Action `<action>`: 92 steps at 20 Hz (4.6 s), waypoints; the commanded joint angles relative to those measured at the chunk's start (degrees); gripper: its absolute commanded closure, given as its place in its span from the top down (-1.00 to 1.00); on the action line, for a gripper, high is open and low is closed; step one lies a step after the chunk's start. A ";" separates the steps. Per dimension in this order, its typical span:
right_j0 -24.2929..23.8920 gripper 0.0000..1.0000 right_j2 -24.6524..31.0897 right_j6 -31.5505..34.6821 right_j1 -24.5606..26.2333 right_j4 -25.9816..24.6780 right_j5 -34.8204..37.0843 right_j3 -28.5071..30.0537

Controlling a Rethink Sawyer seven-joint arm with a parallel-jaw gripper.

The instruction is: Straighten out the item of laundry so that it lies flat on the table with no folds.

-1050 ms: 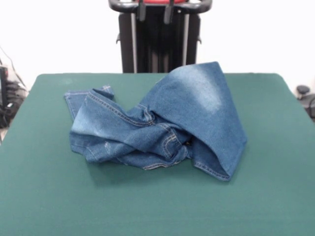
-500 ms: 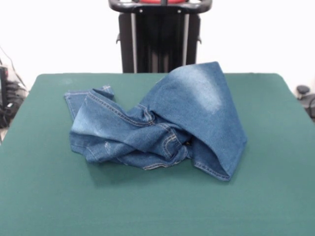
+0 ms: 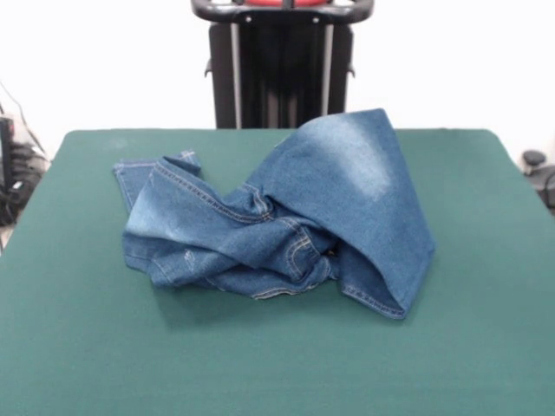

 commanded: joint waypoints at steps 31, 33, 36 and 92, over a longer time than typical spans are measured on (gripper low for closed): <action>-11.49 1.00 32.20 -10.06 4.29 29.27 23.17 8.02; -12.71 1.00 33.89 -12.41 4.67 31.77 23.43 8.18; -15.11 1.00 35.63 -18.72 5.73 39.09 22.69 8.42; -18.44 -1.00 44.32 -29.75 10.52 43.68 9.89 24.42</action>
